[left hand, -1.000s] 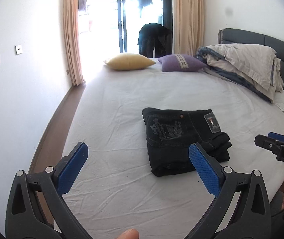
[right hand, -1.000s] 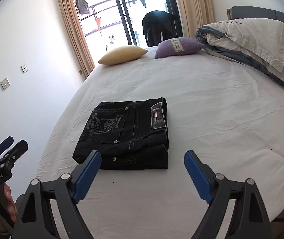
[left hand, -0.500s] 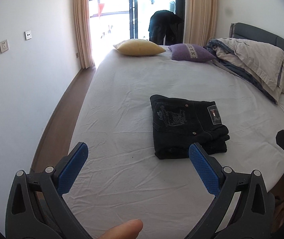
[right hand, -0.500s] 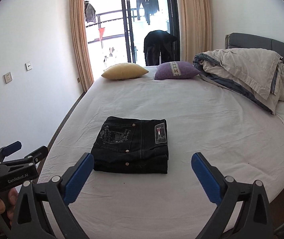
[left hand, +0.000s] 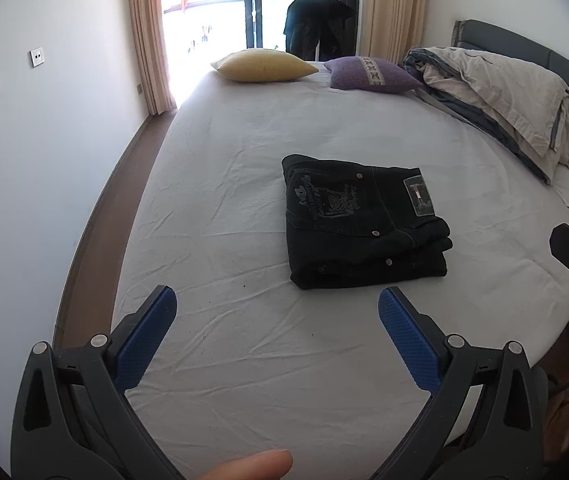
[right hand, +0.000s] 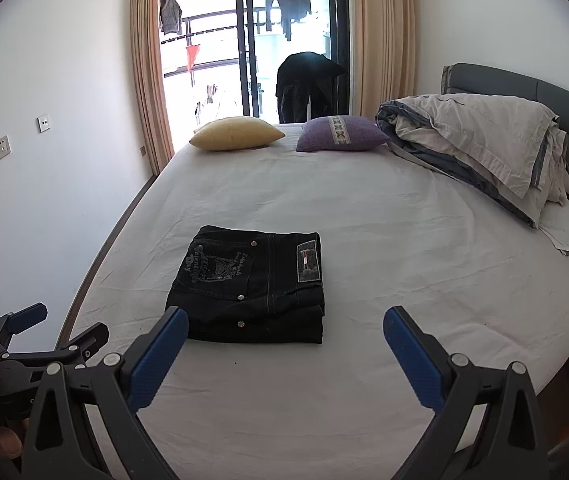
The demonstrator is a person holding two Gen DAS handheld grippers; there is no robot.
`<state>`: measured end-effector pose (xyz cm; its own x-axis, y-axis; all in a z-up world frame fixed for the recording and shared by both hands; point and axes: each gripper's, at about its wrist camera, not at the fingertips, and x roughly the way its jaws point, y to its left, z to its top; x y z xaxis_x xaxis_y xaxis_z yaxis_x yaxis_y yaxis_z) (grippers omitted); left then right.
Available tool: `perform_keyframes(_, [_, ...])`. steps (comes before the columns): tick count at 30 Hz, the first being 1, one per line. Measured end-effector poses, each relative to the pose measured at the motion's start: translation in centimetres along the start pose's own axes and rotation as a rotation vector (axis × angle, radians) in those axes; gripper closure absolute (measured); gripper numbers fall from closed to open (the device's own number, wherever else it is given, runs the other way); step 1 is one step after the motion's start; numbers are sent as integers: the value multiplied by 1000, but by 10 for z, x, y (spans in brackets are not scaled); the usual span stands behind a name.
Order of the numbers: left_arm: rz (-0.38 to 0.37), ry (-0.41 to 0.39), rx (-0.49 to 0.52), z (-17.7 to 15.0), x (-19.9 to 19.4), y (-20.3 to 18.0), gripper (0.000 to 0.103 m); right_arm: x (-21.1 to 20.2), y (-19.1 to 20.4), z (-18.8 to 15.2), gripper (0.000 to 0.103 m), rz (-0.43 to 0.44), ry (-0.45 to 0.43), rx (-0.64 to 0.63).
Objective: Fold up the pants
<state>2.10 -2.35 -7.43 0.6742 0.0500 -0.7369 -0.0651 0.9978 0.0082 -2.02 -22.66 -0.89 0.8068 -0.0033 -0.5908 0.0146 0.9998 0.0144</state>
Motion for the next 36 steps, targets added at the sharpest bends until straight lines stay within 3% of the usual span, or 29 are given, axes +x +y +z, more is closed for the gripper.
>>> perform_keyframes(36, [-3,41,-3,-5,16,-2,0,14,-4,-11,2,14,43,-16])
